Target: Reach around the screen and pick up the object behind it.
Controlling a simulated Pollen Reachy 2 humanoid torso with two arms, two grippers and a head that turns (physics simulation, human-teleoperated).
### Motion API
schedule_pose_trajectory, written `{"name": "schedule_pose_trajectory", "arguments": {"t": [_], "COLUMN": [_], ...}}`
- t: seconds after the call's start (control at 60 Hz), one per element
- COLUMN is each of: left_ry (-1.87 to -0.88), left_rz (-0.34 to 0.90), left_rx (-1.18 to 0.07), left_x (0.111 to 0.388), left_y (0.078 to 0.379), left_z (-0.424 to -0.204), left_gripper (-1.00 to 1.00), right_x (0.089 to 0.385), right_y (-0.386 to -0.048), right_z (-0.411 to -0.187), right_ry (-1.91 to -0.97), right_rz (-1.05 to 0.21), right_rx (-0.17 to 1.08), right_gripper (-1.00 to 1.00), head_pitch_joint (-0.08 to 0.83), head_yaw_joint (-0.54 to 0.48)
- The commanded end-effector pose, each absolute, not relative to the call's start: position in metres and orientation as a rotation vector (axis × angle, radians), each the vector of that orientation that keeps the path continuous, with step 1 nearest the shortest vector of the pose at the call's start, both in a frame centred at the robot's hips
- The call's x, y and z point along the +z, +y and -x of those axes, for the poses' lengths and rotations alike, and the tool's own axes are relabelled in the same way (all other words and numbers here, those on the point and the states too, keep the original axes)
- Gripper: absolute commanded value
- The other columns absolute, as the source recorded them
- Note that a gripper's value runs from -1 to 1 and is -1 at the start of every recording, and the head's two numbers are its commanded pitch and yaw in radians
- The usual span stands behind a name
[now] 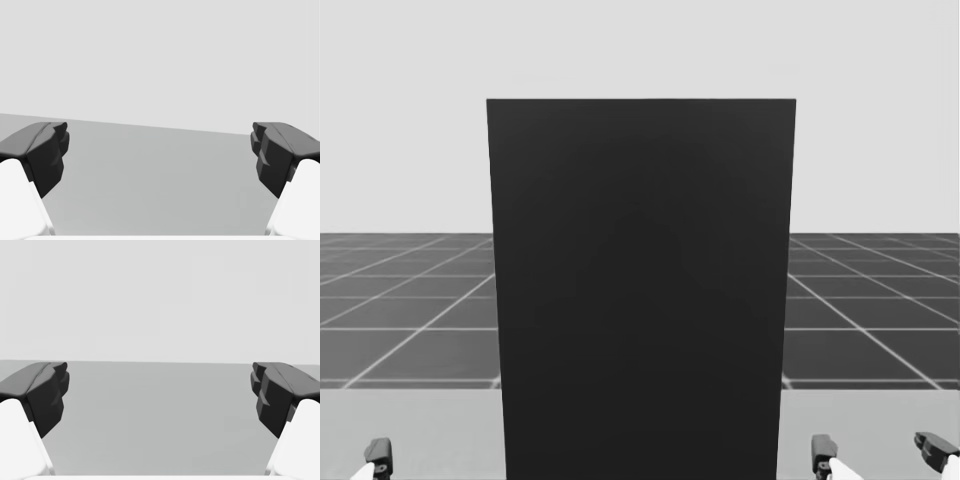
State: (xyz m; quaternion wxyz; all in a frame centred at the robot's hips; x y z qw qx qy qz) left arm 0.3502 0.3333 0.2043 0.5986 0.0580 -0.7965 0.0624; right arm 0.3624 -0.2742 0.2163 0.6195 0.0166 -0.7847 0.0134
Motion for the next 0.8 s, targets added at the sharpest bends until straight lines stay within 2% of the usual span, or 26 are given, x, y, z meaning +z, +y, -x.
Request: {"name": "schedule_pose_trajectory", "arguments": {"t": [0.017, 0.15, 0.25, 0.267, 0.317, 0.333, 0.367, 0.4, 0.5, 0.583, 0.733, 0.8], "left_ry": [-1.847, -1.842, -1.805, -1.781, -1.764, -1.762, -1.764, -1.765, -1.777, -1.771, -1.755, -1.742], "left_rz": [-0.135, -0.128, -0.070, -0.044, 0.010, 0.058, 0.076, 0.128, 0.238, 0.319, 0.442, 0.488], "left_rx": [0.146, 0.131, 0.053, 0.013, -0.024, -0.075, -0.115, -0.182, -0.313, -0.410, -0.522, -0.571], "left_x": [0.204, 0.204, 0.203, 0.203, 0.202, 0.202, 0.202, 0.204, 0.206, 0.206, 0.207, 0.206], "left_y": [0.333, 0.333, 0.333, 0.333, 0.333, 0.331, 0.330, 0.327, 0.320, 0.316, 0.311, 0.310], "left_z": [-0.350, -0.350, -0.349, -0.349, -0.347, -0.345, -0.344, -0.339, -0.329, -0.321, -0.311, -0.307], "left_gripper": [-1.00, -1.00, -1.00, -1.00, -1.00, -1.00, -1.00, -1.00, -1.00, -1.00, -1.00, -1.00], "right_x": [0.216, 0.217, 0.218, 0.219, 0.218, 0.218, 0.218, 0.215, 0.214, 0.218, 0.219, 0.217], "right_y": [-0.273, -0.272, -0.271, -0.270, -0.268, -0.266, -0.265, -0.261, -0.252, -0.245, -0.236, -0.233], "right_z": [-0.359, -0.358, -0.355, -0.353, -0.352, -0.350, -0.350, -0.348, -0.340, -0.330, -0.319, -0.316], "right_ry": [-1.794, -1.793, -1.789, -1.771, -1.774, -1.773, -1.762, -1.792, -1.801, -1.808, -1.812, -1.786], "right_rz": [-0.007, -0.028, -0.116, -0.176, -0.203, -0.252, -0.294, -0.316, -0.409, -0.536, -0.625, -0.652], "right_rx": [0.026, 0.072, 0.138, 0.163, 0.188, 0.210, 0.224, 0.275, 0.358, 0.448, 0.560, 0.606], "right_gripper": [-1.00, -1.00, -1.00, -1.00, -1.00, -1.00, -1.00, -1.00, -1.00, -1.00, -1.00, -1.00], "head_pitch_joint": [-0.007, -0.002, 0.003, 0.005, 0.007, 0.010, 0.012, 0.014, 0.018, 0.021, 0.026, 0.029], "head_yaw_joint": [0.00, 0.00, 0.00, 0.00, 0.00, 0.00, 0.00, 0.00, -0.01, -0.01, -0.01, -0.01]}}
